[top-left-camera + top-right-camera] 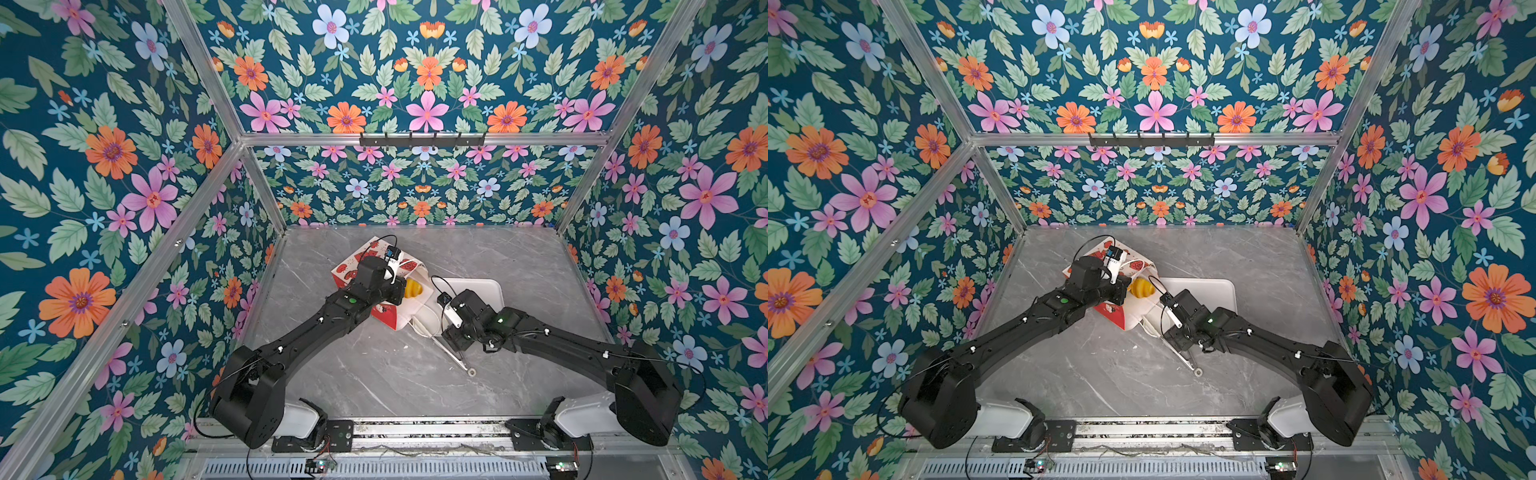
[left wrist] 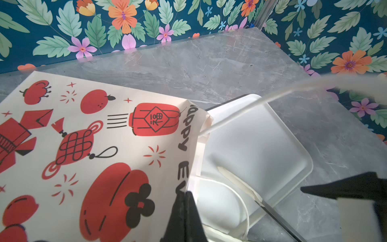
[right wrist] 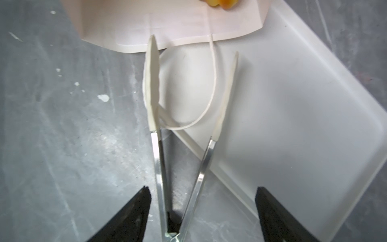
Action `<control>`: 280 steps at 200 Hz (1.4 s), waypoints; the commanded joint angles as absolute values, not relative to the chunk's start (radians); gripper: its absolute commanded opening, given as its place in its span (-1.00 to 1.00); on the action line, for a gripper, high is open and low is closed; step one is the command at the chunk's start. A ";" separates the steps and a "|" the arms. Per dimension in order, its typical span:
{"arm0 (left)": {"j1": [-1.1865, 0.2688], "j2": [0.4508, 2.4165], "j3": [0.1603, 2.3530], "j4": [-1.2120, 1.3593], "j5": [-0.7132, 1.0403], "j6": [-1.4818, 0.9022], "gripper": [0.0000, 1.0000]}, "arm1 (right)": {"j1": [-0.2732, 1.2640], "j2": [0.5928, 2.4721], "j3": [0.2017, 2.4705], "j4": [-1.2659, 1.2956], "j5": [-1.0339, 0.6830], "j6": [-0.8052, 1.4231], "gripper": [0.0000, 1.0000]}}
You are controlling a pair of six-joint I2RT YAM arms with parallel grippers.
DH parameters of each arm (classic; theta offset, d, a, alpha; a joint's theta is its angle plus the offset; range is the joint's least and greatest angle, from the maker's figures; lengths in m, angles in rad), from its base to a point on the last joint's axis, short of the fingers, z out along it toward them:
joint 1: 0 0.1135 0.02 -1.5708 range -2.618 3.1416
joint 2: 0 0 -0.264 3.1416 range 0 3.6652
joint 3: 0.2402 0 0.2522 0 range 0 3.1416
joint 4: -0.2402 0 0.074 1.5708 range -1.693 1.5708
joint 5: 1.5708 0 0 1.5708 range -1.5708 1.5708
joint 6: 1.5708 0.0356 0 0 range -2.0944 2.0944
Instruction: Take the fake bread out of the paper bag
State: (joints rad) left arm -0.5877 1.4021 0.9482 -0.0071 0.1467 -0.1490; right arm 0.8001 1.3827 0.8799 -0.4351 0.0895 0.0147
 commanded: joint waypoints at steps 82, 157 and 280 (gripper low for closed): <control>-0.586 1.413 0.962 0.021 0.136 -0.138 -1.00 | 0.869 1.486 0.891 -0.564 0.044 0.189 0.77; -0.586 1.396 0.943 0.023 0.135 -0.135 -1.00 | 0.893 1.614 0.919 -0.580 0.044 0.285 0.59; -0.586 1.401 0.933 0.035 0.138 -0.138 -1.00 | 0.893 1.470 0.906 -0.649 0.023 0.280 -0.43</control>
